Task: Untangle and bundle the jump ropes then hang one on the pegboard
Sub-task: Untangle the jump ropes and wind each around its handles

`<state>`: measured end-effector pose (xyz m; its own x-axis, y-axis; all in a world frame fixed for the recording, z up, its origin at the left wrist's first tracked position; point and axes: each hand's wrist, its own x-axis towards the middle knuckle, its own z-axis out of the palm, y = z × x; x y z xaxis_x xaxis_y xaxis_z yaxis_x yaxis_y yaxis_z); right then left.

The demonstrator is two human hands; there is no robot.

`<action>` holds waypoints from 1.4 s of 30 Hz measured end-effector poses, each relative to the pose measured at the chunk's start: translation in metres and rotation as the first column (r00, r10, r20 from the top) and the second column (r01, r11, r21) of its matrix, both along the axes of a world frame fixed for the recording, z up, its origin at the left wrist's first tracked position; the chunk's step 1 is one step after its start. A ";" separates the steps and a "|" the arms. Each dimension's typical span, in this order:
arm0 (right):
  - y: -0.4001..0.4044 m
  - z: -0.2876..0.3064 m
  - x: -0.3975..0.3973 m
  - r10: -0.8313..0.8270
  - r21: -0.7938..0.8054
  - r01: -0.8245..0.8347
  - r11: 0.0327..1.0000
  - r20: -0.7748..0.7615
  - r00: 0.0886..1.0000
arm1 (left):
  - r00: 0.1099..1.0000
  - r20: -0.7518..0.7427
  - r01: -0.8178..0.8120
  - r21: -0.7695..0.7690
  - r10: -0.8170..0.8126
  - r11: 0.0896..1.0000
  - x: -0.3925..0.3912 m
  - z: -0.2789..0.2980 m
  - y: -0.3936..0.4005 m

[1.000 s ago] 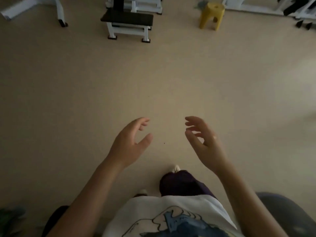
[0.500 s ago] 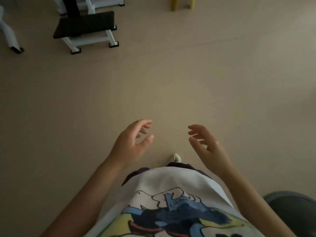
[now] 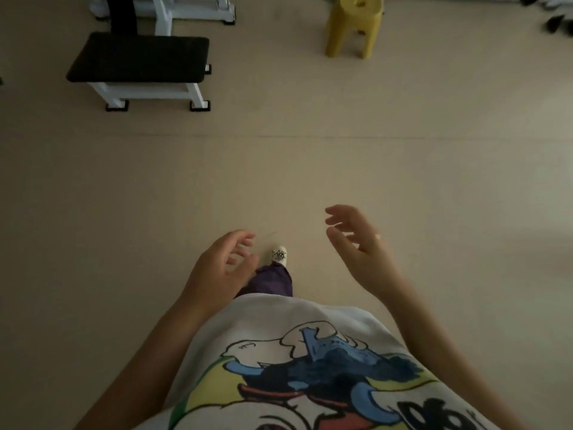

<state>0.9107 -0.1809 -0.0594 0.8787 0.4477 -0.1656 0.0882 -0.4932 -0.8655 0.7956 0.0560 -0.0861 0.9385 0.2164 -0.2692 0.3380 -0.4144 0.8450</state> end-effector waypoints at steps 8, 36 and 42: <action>0.024 0.003 0.191 -0.121 -0.019 0.120 0.993 -0.095 0.988 | 0.987 0.085 0.141 -0.016 -0.139 0.990 0.257 0.032 0.051; 0.175 -0.008 1.080 -0.015 -0.019 0.014 1.000 -0.085 0.996 | 0.999 -0.029 0.032 0.023 -0.031 0.999 1.093 -0.005 0.170; 0.175 -0.006 1.232 -0.090 -0.021 0.088 0.996 -0.153 0.984 | 0.988 -0.003 0.152 -0.020 -0.152 0.988 1.300 0.026 0.178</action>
<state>2.1425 -0.0056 -0.0649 0.8786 0.3656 -0.3073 -0.0901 -0.5050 -0.8584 2.0960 0.2345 -0.0598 0.9587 0.0657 -0.2766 0.2763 -0.4445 0.8521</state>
